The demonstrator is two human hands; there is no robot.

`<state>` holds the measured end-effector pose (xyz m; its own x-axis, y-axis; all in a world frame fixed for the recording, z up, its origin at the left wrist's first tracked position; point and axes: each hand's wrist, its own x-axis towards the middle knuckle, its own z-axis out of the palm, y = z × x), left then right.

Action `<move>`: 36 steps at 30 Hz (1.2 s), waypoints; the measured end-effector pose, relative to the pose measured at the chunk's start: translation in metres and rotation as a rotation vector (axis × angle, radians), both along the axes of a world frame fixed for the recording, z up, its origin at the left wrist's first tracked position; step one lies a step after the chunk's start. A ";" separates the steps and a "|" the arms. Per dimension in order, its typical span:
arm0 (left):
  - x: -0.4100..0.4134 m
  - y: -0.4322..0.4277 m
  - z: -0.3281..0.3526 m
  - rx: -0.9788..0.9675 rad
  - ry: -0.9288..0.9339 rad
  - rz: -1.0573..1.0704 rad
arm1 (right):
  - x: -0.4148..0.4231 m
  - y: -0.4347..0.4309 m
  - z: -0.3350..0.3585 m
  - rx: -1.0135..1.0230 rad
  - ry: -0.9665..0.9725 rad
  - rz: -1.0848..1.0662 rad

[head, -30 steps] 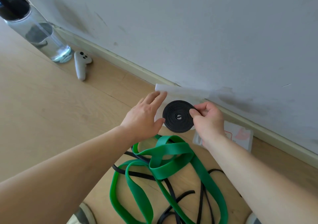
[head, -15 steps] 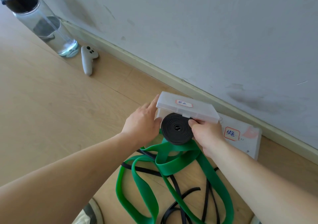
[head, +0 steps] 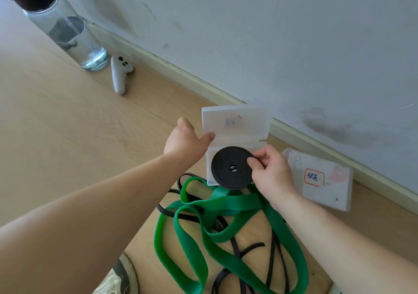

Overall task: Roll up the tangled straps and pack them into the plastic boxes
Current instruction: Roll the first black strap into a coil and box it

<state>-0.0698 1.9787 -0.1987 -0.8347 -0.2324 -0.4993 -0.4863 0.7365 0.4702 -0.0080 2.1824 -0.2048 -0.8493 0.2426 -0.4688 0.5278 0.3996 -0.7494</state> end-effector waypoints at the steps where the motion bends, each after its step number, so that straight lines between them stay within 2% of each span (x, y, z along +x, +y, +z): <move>1: 0.004 -0.002 0.002 -0.041 0.073 -0.003 | -0.002 0.000 0.002 0.022 0.015 0.007; 4: 0.022 0.009 0.013 0.055 0.267 -0.087 | -0.018 0.001 0.007 0.090 0.055 0.076; 7: 0.033 0.027 0.017 0.277 0.312 -0.081 | -0.037 0.001 0.008 0.127 0.100 0.123; 9: 0.034 0.029 0.011 0.209 0.305 -0.221 | -0.041 -0.002 0.009 0.141 0.145 0.148; 14: 0.029 0.016 -0.008 0.057 0.121 -0.479 | -0.049 -0.001 0.011 0.238 0.312 0.237; 18: 0.023 0.017 -0.006 -0.132 0.270 -0.545 | -0.054 0.011 0.004 0.195 0.181 0.227; 21: 0.019 0.019 -0.005 -0.039 0.267 -0.578 | -0.050 0.014 -0.003 0.163 0.104 0.206; 25: 0.028 0.021 -0.015 0.075 0.219 -0.600 | -0.047 0.013 -0.003 0.185 0.152 0.204; 29: 0.023 0.021 -0.018 0.086 0.243 -0.595 | -0.048 0.014 0.001 0.227 0.170 0.246; 36: 0.024 0.022 -0.021 0.080 0.248 -0.675 | -0.046 0.013 -0.005 0.176 0.103 0.233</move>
